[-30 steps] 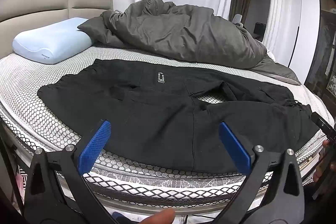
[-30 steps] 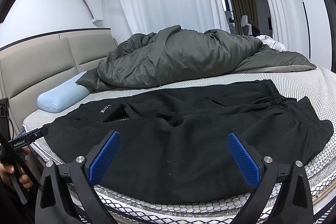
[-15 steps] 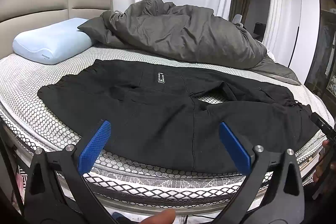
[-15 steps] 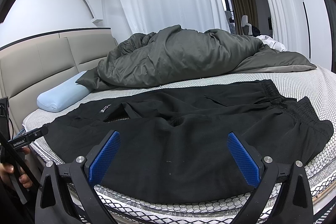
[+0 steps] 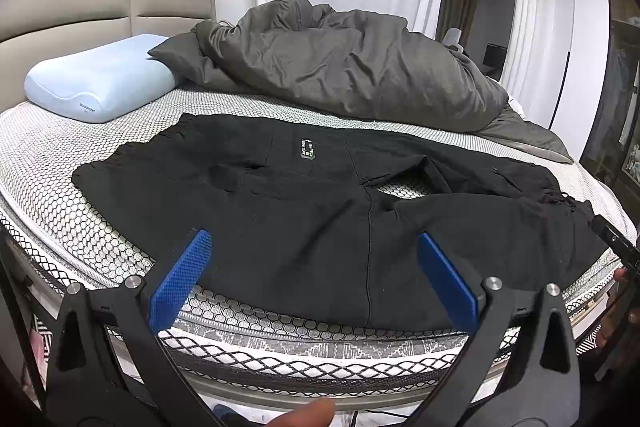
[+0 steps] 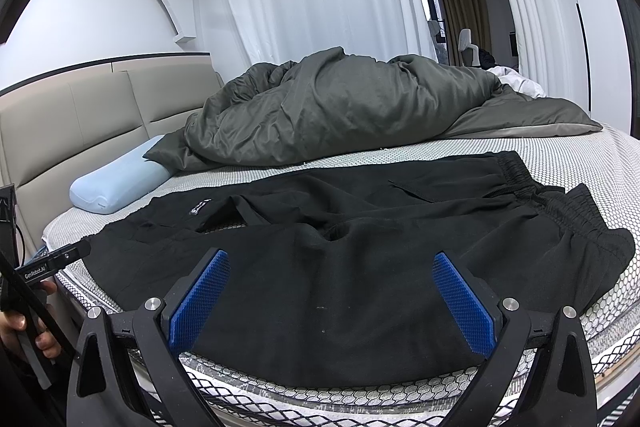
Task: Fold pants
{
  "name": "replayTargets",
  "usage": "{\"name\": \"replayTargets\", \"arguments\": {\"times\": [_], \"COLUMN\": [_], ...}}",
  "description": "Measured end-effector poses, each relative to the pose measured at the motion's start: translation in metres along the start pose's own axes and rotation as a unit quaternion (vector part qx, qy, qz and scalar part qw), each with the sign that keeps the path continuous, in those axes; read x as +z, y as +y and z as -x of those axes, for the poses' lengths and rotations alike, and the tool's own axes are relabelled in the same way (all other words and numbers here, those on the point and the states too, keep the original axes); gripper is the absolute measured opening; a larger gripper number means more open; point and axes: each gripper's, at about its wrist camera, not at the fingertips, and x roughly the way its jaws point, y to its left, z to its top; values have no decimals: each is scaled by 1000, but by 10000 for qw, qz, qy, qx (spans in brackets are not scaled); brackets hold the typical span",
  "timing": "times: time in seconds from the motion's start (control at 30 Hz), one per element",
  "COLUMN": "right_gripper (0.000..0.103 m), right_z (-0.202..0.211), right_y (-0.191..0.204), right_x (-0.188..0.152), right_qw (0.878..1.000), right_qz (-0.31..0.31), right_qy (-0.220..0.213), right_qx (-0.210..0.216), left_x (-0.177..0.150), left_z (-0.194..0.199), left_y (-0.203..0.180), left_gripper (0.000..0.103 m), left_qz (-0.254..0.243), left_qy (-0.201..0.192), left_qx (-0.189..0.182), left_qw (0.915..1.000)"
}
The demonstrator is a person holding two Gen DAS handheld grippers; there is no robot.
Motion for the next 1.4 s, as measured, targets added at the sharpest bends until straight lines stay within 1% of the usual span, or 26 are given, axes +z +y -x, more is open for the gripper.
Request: {"name": "replayTargets", "arguments": {"times": [0.67, 0.77, 0.87, 1.07, 1.27, 1.4], "right_gripper": [103, 103, 103, 103, 103, 103], "right_z": [0, 0, 1, -9, -10, -5], "right_y": [-2, -2, -9, -15, -22, -22], "right_x": [-1, -1, -3, -6, -3, 6], "right_qw": [10000, 10000, 9999, 9991, 9988, 9990], "right_qz": [0, 0, 5, -94, -209, -73], "right_qy": [5, 19, 57, 302, 313, 231], "right_qx": [-10, -15, -93, -292, -323, -382], "left_x": [2, 2, 0, -1, 3, 8], "left_z": [-1, 3, 3, -2, -5, -6], "left_y": [1, 4, 6, 8, 20, 31], "left_gripper": [102, 102, 102, 102, 102, 102], "left_qz": [-6, -8, 11, 44, 306, 452], "left_qy": [6, 40, 96, 174, 256, 312], "left_qx": [9, 58, 113, 197, 215, 272], "left_qw": [10000, 10000, 9999, 9996, 9990, 9981]}}
